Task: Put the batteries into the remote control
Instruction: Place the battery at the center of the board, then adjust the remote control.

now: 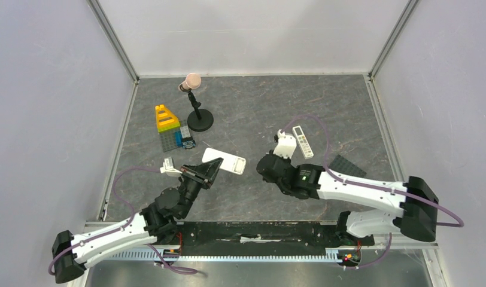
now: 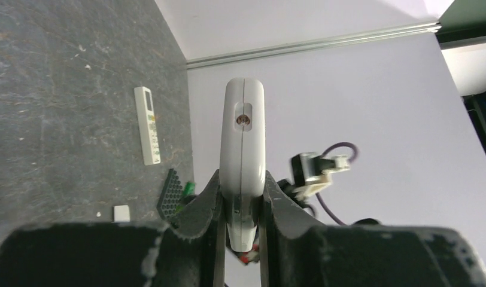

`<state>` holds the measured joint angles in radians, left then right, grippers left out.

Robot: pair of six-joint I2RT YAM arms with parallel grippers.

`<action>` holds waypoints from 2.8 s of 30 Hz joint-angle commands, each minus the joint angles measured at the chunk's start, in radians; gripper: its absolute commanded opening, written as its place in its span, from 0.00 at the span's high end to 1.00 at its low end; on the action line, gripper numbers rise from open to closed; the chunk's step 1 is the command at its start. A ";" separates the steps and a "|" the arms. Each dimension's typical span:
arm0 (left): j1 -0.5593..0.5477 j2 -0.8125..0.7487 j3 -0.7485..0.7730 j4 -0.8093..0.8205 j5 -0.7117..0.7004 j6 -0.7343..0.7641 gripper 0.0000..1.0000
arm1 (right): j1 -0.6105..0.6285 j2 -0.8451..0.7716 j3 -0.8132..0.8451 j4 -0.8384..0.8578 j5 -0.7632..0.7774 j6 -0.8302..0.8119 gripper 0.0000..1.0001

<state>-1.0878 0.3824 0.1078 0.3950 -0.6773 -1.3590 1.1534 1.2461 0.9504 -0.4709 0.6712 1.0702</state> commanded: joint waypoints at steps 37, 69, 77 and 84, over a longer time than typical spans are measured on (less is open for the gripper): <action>0.032 -0.041 -0.012 -0.050 0.136 -0.107 0.98 | -0.009 -0.341 -0.327 0.449 -0.284 -0.009 0.23; 0.033 -0.152 0.066 -0.096 0.453 0.092 0.35 | -0.043 -0.347 -0.484 1.006 -0.606 0.146 1.00; 0.033 -0.368 0.153 -0.440 0.463 0.280 0.31 | -0.111 -0.464 -0.405 0.771 -0.815 0.009 1.00; 0.033 -0.254 0.256 -0.511 0.642 0.392 0.34 | -0.128 -0.454 -0.357 0.691 -0.968 -0.026 1.00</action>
<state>-1.0534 0.0463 0.2928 -0.0441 -0.1719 -1.1034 1.0302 0.7937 0.5335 0.2722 -0.1787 1.0992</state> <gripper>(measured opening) 0.680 0.166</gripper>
